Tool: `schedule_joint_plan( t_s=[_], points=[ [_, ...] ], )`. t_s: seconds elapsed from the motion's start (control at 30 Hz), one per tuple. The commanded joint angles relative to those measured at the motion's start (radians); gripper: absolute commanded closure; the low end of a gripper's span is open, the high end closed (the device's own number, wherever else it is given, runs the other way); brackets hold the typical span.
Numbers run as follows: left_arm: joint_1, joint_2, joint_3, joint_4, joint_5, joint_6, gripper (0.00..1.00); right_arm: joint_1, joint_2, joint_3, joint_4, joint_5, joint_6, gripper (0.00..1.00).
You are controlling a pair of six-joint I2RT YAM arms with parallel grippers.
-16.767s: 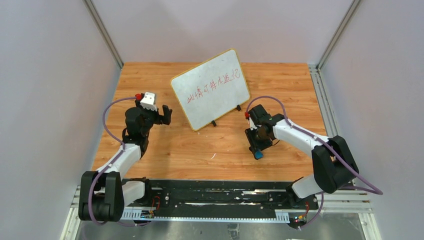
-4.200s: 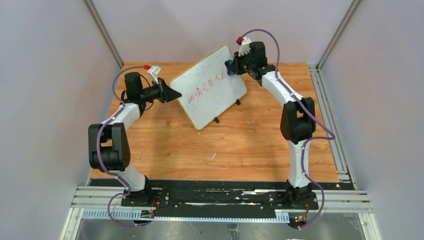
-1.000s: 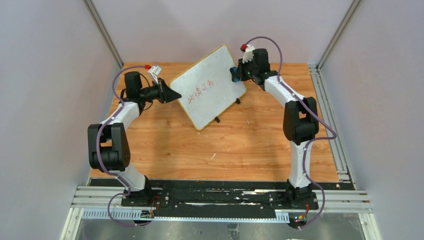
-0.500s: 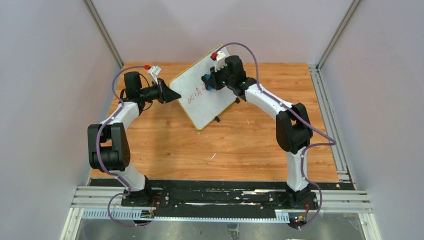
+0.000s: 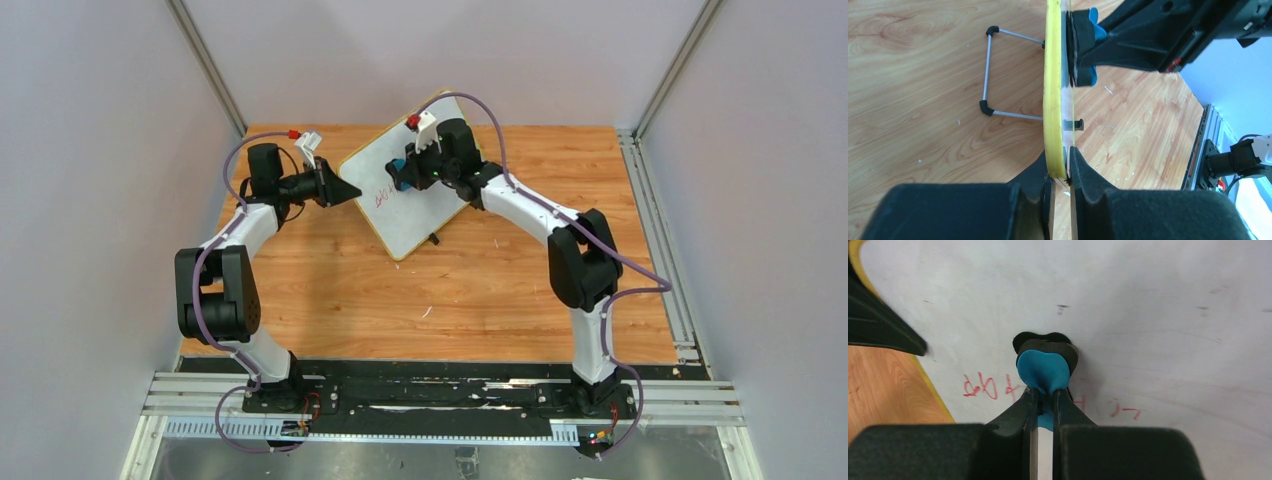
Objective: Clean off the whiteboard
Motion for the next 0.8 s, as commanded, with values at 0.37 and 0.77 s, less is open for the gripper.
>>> schedule_joint_plan(
  t_s=[0.37, 0.77],
  points=[
    [-0.011, 0.005, 0.006, -0.033, -0.032, 0.106, 1.00, -0.204, -0.002, -0.026, -0.047, 0.024, -0.022, 0.99],
    [-0.011, -0.001, 0.007, -0.031, -0.037, 0.095, 1.00, -0.034, 0.010, -0.139, 0.058, 0.081, -0.029, 1.00]
  ],
)
